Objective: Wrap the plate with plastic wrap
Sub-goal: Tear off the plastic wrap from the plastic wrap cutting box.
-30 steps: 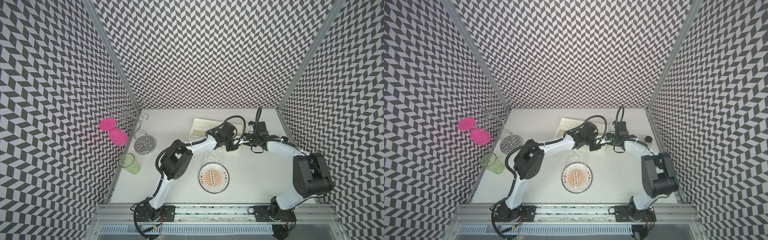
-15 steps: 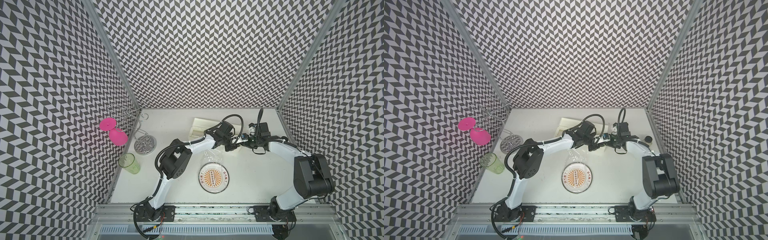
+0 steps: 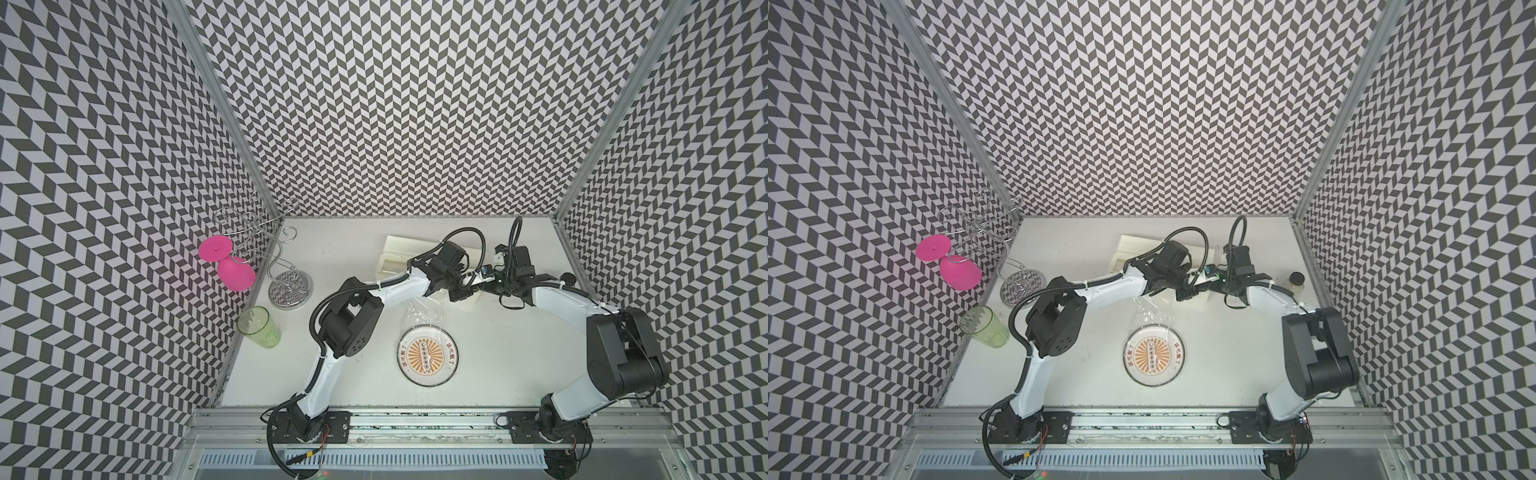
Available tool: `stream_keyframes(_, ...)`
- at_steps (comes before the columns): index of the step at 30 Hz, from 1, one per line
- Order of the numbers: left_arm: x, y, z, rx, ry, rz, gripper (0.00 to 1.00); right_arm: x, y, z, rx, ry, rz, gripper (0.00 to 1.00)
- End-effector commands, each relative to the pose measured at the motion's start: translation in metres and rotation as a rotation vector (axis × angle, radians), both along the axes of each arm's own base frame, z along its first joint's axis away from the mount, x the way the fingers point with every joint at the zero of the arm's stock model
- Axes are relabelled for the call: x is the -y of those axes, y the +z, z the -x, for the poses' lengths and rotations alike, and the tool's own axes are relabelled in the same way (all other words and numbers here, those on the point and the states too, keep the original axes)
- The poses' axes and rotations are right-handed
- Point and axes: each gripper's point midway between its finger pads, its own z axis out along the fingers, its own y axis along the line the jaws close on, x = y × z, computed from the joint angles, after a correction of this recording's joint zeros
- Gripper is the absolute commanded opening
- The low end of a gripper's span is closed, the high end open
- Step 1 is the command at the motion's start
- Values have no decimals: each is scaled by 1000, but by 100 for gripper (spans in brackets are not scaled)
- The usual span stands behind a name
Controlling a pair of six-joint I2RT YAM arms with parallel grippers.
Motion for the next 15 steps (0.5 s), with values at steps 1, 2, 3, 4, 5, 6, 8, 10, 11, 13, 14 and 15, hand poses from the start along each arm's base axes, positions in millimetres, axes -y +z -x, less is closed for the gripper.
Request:
stream_keyframes(1, -64, 11, -54, 87, 181, -138, 5, 82, -95, 101, -464, -105, 389, 23)
stream_keyframes(2, -67, 12, -56, 95, 185, -143, 6, 83, -94, 100, -466, -106, 393, 23)
stream_keyframes(3, -70, 14, -58, 99, 190, -145, 6, 83, -95, 100, -467, -106, 394, 23)
stream_keyframes(4, -75, 13, -60, 96, 198, -150, 7, 83, -94, 99, -464, -107, 395, 23)
stream_keyframes(5, -79, 13, -62, 93, 205, -154, 7, 83, -95, 100, -466, -105, 396, 23)
stream_keyframes(6, -82, 11, -63, 88, 209, -157, 8, 83, -95, 100, -467, -107, 397, 23)
stream_keyframes(8, -86, 11, -65, 81, 216, -155, 10, 83, -95, 100, -469, -107, 397, 23)
stream_keyframes(10, -84, 17, -65, 81, 216, -137, 12, 84, -95, 99, -466, -108, 399, 23)
stream_keyframes(11, -79, 21, -63, 81, 209, -121, 14, 84, -93, 97, -460, -108, 400, 23)
stream_keyframes(13, -63, 38, -56, 71, 181, -65, 22, 78, -85, 88, -429, -92, 393, 24)
stream_keyframes(14, -53, 49, -50, 61, 157, -26, 25, 71, -79, 82, -404, -84, 365, 25)
stream_keyframes(15, -42, 63, -43, 55, 131, 21, 29, 62, -69, 73, -370, -75, 324, 25)
